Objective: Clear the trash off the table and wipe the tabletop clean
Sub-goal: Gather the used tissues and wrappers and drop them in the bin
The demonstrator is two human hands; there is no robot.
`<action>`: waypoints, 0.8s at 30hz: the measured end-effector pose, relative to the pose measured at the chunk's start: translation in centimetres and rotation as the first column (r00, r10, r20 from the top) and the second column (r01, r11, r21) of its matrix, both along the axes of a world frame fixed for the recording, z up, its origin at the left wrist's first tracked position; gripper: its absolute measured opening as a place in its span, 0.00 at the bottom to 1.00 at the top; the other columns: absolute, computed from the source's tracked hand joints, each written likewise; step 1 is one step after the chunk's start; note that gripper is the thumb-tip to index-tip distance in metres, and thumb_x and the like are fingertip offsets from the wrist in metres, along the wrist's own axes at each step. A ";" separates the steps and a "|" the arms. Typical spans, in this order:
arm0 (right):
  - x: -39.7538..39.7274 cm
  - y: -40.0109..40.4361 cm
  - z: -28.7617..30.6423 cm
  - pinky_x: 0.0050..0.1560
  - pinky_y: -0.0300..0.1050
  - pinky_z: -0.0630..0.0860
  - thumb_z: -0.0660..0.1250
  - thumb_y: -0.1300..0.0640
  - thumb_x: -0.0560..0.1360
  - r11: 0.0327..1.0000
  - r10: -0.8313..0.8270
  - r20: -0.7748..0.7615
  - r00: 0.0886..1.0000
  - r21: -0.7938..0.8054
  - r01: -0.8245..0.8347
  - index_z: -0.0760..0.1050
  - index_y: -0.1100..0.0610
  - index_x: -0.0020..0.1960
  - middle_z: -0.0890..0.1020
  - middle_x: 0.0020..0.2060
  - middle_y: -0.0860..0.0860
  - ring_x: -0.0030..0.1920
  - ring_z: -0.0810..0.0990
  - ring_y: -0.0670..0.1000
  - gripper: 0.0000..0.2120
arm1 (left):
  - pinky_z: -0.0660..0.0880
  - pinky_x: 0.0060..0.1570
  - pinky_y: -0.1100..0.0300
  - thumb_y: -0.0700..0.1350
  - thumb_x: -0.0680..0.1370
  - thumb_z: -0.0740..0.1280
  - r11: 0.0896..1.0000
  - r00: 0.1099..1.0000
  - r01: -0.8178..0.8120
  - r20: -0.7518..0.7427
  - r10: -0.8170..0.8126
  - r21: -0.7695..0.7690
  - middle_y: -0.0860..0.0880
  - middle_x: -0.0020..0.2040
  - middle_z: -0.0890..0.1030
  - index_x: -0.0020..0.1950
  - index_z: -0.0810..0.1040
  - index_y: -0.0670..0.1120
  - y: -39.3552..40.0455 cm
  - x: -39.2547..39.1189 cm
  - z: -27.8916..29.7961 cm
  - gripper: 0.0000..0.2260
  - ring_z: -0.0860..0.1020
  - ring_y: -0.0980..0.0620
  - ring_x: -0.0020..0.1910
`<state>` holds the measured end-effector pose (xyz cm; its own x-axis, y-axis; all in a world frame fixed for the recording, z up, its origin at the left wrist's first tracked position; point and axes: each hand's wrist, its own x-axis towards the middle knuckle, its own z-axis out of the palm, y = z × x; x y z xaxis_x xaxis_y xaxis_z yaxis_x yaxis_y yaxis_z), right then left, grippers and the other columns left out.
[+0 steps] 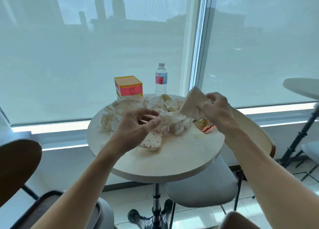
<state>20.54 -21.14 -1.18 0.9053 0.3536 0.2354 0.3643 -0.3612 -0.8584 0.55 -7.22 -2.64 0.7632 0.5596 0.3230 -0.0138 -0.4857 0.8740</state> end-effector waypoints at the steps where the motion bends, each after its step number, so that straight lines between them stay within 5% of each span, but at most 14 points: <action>1: -0.4 0.0 0.9 0.51 0.45 0.74 0.69 0.56 0.72 0.999 -0.011 0.012 1.000 0.047 0.010 0.74 0.52 0.65 0.79 0.53 0.51 0.53 0.78 0.53 0.21 | 0.76 0.37 0.67 0.45 0.76 0.71 1.000 1.000 -0.003 0.016 0.003 -0.002 0.50 0.45 0.84 0.53 0.82 0.52 0.2 0.2 0.1 0.07 0.82 0.59 0.40; 7: -4.8 2.7 3.9 0.41 0.40 0.74 0.72 0.52 0.71 0.972 0.167 0.037 0.985 0.163 -0.170 0.74 0.48 0.61 0.81 0.44 0.45 0.46 0.81 0.46 0.20 | 0.81 0.42 0.59 0.51 0.74 0.72 0.998 0.991 -0.052 0.120 0.054 -0.021 0.51 0.51 0.81 0.67 0.74 0.52 1.0 1.5 1.1 0.22 0.82 0.55 0.47; 12: -7.2 5.0 3.2 0.52 0.51 0.80 0.73 0.43 0.71 0.911 0.405 0.027 0.914 0.077 -0.406 0.74 0.44 0.61 0.83 0.43 0.49 0.46 0.83 0.49 0.21 | 0.79 0.36 0.58 0.44 0.74 0.73 0.984 0.953 -0.114 0.263 0.148 -0.138 0.52 0.38 0.85 0.50 0.81 0.53 1.6 1.1 1.5 0.06 0.82 0.54 0.36; 15: -6.8 4.9 2.1 0.60 0.54 0.77 0.71 0.38 0.72 0.865 0.494 0.012 0.869 -0.111 -0.490 0.69 0.47 0.71 0.81 0.53 0.52 0.55 0.81 0.52 0.32 | 0.79 0.36 0.60 0.43 0.74 0.73 0.964 0.934 -0.196 0.266 0.240 -0.181 0.52 0.38 0.85 0.52 0.84 0.49 2.8 0.2 1.3 0.07 0.81 0.57 0.35; 19: -5.9 4.6 0.6 0.68 0.53 0.67 0.74 0.40 0.70 0.746 0.489 0.119 0.864 -0.571 -0.344 0.66 0.45 0.74 0.69 0.69 0.53 0.70 0.67 0.56 0.35 | 0.77 0.33 0.65 0.43 0.74 0.73 0.948 0.919 -0.254 0.258 0.298 -0.189 0.51 0.39 0.85 0.55 0.83 0.43 3.6 -0.7 1.2 0.11 0.79 0.59 0.33; 21: -6.0 4.6 -0.1 0.68 0.54 0.68 0.75 0.39 0.68 0.679 0.509 0.123 0.852 -0.666 -0.309 0.68 0.44 0.72 0.70 0.69 0.53 0.69 0.69 0.57 0.35 | 0.77 0.33 0.64 0.43 0.74 0.73 0.944 0.915 -0.266 0.257 0.312 -0.197 0.54 0.37 0.84 0.54 0.83 0.44 3.7 -1.0 1.1 0.10 0.79 0.59 0.33; 24: -5.6 4.7 -1.0 0.61 0.52 0.74 0.76 0.46 0.70 0.707 0.522 0.160 0.838 -0.631 -0.319 0.75 0.48 0.66 0.79 0.60 0.51 0.59 0.77 0.53 0.26 | 0.78 0.35 0.62 0.43 0.74 0.73 0.937 0.913 -0.278 0.246 0.326 -0.210 0.56 0.34 0.84 0.52 0.83 0.47 3.7 -1.3 0.9 0.07 0.79 0.60 0.32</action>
